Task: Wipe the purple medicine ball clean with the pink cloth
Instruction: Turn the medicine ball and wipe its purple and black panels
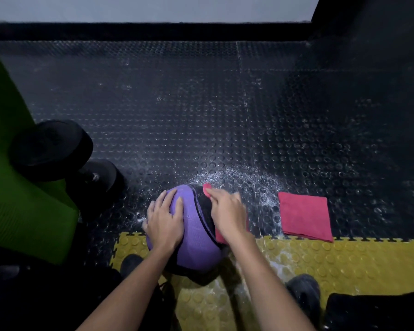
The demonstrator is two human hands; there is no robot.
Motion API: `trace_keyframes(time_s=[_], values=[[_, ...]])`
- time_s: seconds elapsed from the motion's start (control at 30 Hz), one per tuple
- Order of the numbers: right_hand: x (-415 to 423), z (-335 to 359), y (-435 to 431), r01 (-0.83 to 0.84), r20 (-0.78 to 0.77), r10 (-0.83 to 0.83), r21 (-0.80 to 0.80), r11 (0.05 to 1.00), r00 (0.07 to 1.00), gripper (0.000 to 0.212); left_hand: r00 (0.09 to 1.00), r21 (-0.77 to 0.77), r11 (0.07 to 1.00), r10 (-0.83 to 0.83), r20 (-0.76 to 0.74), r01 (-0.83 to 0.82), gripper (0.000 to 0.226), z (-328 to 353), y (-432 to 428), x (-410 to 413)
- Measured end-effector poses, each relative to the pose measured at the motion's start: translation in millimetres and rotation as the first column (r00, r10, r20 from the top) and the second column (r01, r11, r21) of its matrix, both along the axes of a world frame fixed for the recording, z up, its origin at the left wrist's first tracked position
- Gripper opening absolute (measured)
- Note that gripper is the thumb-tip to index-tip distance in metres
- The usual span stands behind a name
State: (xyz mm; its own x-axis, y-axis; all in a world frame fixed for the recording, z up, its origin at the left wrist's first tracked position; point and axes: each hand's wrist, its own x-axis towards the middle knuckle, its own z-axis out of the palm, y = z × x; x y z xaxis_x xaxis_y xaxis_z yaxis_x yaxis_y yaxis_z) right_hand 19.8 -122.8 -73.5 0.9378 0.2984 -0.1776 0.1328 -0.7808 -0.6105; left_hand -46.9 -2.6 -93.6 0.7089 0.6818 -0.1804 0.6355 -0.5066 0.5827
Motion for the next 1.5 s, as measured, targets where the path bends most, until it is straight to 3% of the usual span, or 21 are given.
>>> trace_keyframes(time_s=[0.13,0.3,0.43,0.53,0.6,0.67,0.73,0.87,0.93,1.0,1.07,1.1,1.17,1.23,1.3,1.37,1.43,1.5], values=[[-59,-4,-7,0.096,0.279,-0.118,0.095,0.991,0.953,0.032,0.999,0.007,1.000,-0.004,0.032,0.004,0.062,0,2,-3],[-10,9,20,-0.076,0.087,0.080,-0.056,0.996,0.993,0.032,1.000,0.011,1.000,-0.003,0.023,0.003,0.061,-1,-2,-6],[1,7,31,-0.140,0.075,0.147,-0.094,0.986,0.986,0.034,1.000,-0.006,1.000,0.027,0.007,-0.027,0.044,0,-1,1],[-41,-9,10,-0.024,0.342,0.022,0.001,1.000,0.939,0.035,0.998,-0.045,0.998,0.036,0.051,-0.034,0.060,-1,4,-1],[-73,-22,1,0.019,0.420,-0.076,0.138,0.990,0.905,0.035,0.997,-0.060,0.998,0.034,0.073,-0.030,0.063,-1,7,-3],[-81,-24,3,0.074,0.421,-0.144,0.177,0.981,0.896,0.035,0.997,-0.056,0.998,0.028,0.070,-0.024,0.064,0,7,-5],[-66,-12,12,0.112,0.411,-0.142,0.096,0.989,0.901,0.035,0.998,-0.035,0.999,0.021,0.062,-0.019,0.065,0,3,-7],[-15,10,34,-0.086,0.122,0.095,-0.070,0.994,0.988,0.034,0.997,-0.035,0.998,0.058,0.045,-0.057,0.059,1,-4,-5],[-14,7,32,-0.119,0.111,0.125,-0.064,0.991,0.986,0.034,0.995,-0.046,0.996,0.085,0.044,-0.083,0.049,3,-4,-3],[-32,-5,19,-0.010,0.320,0.013,-0.012,1.000,0.947,0.033,0.994,-0.064,0.994,0.097,0.058,-0.094,0.041,3,-1,-2],[-64,-32,1,0.098,0.383,-0.151,0.155,0.983,0.911,0.035,0.993,-0.066,0.994,0.089,0.072,-0.084,0.039,2,2,-3],[-79,-45,-8,0.173,0.349,-0.250,0.236,0.956,0.903,0.037,0.993,-0.067,0.994,0.089,0.080,-0.084,0.039,2,3,-4],[-90,-58,-19,0.414,0.094,-0.480,0.380,0.827,0.872,0.038,0.992,-0.071,0.993,0.096,0.084,-0.090,0.039,2,4,-4],[-86,-59,-20,0.555,-0.126,-0.552,0.374,0.743,0.824,0.039,0.991,-0.064,0.995,0.085,0.103,-0.079,0.045,2,0,-8],[-80,-50,-16,0.498,-0.075,-0.503,0.326,0.803,0.861,0.037,0.984,-0.088,0.991,0.112,0.138,-0.100,0.057,3,-1,-13],[-78,-38,-10,0.387,0.093,-0.434,0.313,0.867,0.896,0.031,0.977,-0.130,0.979,0.175,0.117,-0.160,0.053,5,5,-15],[-77,-37,-5,0.296,0.231,-0.369,0.297,0.908,0.900,0.027,0.975,-0.144,0.966,0.221,0.011,-0.217,0.046,11,11,-10],[-77,-41,-4,0.210,0.233,-0.289,0.313,0.926,0.929,0.030,0.964,-0.102,0.961,0.246,-0.105,-0.256,0.057,15,13,-4]])
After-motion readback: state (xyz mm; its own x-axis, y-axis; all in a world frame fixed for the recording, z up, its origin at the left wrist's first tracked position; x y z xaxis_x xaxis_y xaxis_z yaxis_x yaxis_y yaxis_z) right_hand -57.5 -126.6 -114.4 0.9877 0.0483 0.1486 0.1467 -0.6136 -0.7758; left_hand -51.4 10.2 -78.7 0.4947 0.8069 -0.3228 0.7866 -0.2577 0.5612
